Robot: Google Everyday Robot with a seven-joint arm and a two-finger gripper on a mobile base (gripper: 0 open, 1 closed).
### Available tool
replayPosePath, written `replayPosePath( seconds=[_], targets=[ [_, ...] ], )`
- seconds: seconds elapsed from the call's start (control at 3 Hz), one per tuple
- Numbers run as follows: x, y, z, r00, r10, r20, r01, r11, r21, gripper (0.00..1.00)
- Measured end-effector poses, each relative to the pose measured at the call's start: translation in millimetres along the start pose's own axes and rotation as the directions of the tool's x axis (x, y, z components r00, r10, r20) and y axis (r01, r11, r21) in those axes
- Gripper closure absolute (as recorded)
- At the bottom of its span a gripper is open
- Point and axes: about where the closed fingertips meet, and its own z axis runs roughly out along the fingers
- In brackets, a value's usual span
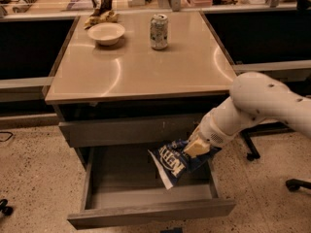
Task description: Place blue chip bag into middle drawer
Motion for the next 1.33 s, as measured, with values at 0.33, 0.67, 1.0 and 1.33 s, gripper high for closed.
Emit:
replayPosePath(
  seconds=[0.33, 0.67, 1.0, 1.33],
  targets=[
    [10, -1, 12, 1.000, 0.003, -0.024, -0.002, 0.9998, 0.019, 1.00],
    [10, 0, 12, 1.000, 0.003, -0.024, -0.002, 0.9998, 0.018, 1.00],
    [18, -1, 24, 0.999, 0.009, -0.034, -0.007, 0.9992, 0.039, 1.00],
    [35, -8, 65, 0.999, 0.018, -0.039, -0.015, 0.9980, 0.061, 1.00]
  ],
)
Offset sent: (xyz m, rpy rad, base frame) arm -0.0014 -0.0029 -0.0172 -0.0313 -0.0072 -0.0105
